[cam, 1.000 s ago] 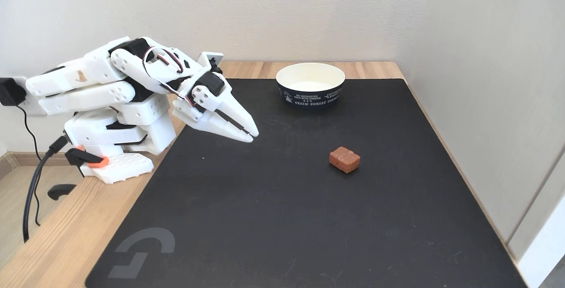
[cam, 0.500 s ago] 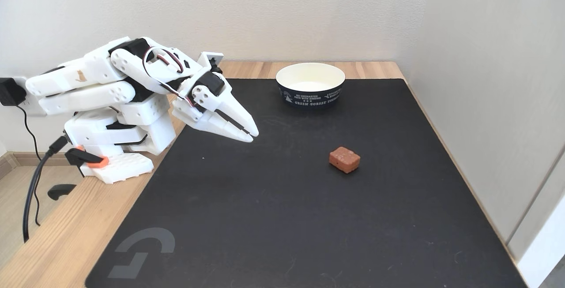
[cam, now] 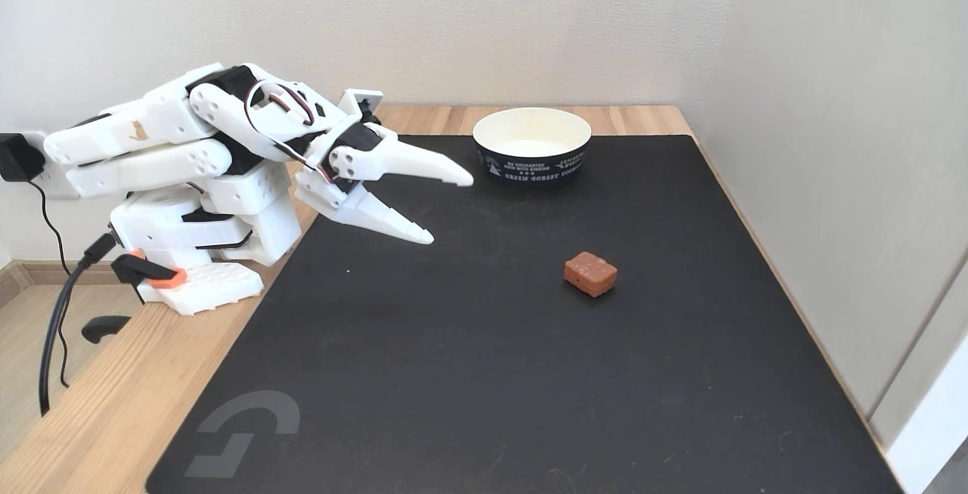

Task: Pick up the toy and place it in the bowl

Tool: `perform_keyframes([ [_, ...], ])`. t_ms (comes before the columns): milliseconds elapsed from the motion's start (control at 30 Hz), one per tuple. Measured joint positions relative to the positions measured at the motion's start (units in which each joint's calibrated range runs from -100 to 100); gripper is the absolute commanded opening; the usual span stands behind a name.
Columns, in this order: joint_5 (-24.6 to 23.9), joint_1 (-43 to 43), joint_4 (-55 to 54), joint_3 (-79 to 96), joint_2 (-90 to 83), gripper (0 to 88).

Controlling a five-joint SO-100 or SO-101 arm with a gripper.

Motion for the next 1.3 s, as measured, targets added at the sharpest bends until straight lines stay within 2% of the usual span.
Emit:
perform_keyframes([
  [367, 0.00, -0.08, 1.18, -0.47, 0.17, 39.7],
  [500, 0.00, 0.00, 2.87, -6.42, 4.91, 39.7],
  [667, 0.67, -0.17, 2.95, -25.13, 26.14, 39.6],
  [867, 7.46, 0.33, 3.04, -57.91, 61.62, 39.6],
  [900, 9.47, 0.25, 4.22, -66.79, 72.19, 39.6],
  [1000, 12.20, 0.17, 7.85, -78.41, 86.34, 39.6],
  [1067, 14.98, 0.08, 12.49, -92.30, 98.92, 39.6],
  [1200, 17.14, 0.08, 17.14, -109.21, 113.82, 39.6],
  [1300, 17.61, 0.00, 18.74, -113.56, 120.65, 39.6],
])
